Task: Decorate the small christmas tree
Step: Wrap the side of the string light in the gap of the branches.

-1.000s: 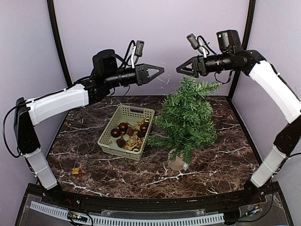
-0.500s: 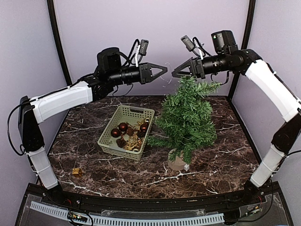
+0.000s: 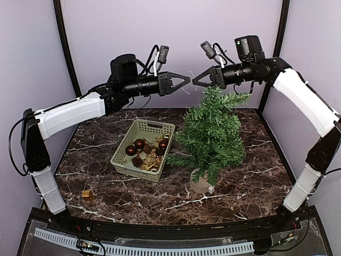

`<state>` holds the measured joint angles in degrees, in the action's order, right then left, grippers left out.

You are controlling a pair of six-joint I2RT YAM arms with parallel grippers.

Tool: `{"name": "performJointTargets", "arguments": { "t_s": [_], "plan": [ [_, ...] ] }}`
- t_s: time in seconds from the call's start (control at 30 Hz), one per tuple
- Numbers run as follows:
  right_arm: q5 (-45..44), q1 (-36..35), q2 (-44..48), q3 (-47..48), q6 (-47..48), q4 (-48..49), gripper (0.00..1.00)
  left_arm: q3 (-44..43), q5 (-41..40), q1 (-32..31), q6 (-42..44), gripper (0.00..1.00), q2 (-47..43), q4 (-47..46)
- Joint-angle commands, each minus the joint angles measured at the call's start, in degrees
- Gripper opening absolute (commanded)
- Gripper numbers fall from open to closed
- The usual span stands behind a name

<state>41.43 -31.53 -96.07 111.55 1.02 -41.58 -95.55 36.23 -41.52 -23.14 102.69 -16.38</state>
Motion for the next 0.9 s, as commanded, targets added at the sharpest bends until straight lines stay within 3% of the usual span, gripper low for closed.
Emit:
{"name": "performJointTargets", "arguments": {
  "t_s": [0.0,0.17,0.57,0.77,0.87],
  "plan": [
    [-10.4,-0.5,4.9,-2.1,-1.0,6.6,0.00,-0.3,-1.0,0.2,1.7,0.00,-1.7,-0.2],
    [-21.8,-0.4,11.6,-4.6,0.7,7.8,0.00,1.2,-0.7,0.2,2.6,0.00,-2.5,0.1],
    [-33.3,-0.5,18.3,-5.0,4.7,-5.8,0.00,-3.8,4.3,-1.2,1.3,0.00,3.2,1.2],
    [-32.6,-0.7,20.5,-8.2,3.0,-7.0,0.00,-5.5,5.3,-2.4,2.0,0.00,5.0,2.2],
    [-27.7,-0.7,22.0,-11.5,1.8,-3.4,0.16,-5.7,5.1,-2.9,2.5,0.00,4.9,1.9]
  ]
}}
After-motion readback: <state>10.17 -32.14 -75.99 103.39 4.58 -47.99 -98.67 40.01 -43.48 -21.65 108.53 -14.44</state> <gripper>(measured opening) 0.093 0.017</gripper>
